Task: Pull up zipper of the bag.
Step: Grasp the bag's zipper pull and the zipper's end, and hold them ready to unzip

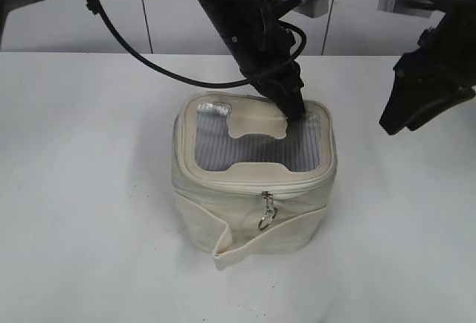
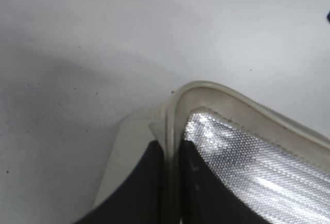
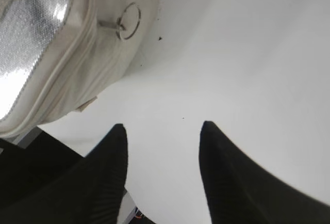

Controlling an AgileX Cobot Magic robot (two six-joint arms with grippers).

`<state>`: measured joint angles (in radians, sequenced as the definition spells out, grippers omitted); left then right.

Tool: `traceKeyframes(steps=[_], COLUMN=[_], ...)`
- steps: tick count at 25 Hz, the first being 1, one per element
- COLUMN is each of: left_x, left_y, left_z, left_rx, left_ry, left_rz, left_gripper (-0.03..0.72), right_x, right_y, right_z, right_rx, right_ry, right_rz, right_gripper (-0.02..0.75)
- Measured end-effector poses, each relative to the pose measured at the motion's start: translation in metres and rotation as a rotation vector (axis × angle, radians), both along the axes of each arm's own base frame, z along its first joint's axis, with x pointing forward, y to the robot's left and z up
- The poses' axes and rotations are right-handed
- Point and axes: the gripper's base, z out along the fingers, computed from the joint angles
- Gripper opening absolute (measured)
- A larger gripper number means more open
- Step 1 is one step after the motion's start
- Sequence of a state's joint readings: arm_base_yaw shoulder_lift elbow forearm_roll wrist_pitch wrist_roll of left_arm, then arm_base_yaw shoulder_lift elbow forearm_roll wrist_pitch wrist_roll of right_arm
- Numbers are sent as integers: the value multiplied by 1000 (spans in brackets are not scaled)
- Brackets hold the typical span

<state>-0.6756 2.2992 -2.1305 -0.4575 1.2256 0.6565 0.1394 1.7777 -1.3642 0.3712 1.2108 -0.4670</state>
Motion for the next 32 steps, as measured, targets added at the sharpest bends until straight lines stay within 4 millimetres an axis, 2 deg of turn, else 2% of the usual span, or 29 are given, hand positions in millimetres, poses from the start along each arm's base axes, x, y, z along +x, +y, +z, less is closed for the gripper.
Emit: traceKeyframes(steps=[6,10,15,20,26,29,32], left_x=[-2,-2,-2,-2,-2,-2,-2], left_y=[0,0,0,0,0,0,0], left_z=[2,2,2,2,3,3,3], left_rx=[8,9,9,9,8,13,14], left_ry=[-7,-7,-7,-7,-8,-11,-12], left_rz=[-8,-8,-8,-8,-8,-10,-9], left_gripper=[53,54,54,50,48,48,48], right_x=[-15,-22,-22,-21,-14,-9,-6], right_y=[3,8,10,11,16,18,19], right_z=[-42,-60,-71,-74,-80,-82,-87], right_rx=[59,138,165,182,230,257,267], right_ry=[-39,-123,-216,-269,-339,-399,-416], right_rz=[88,145,155,171,199,230,222], right_gripper=[361,361,369,425,430,400,321])
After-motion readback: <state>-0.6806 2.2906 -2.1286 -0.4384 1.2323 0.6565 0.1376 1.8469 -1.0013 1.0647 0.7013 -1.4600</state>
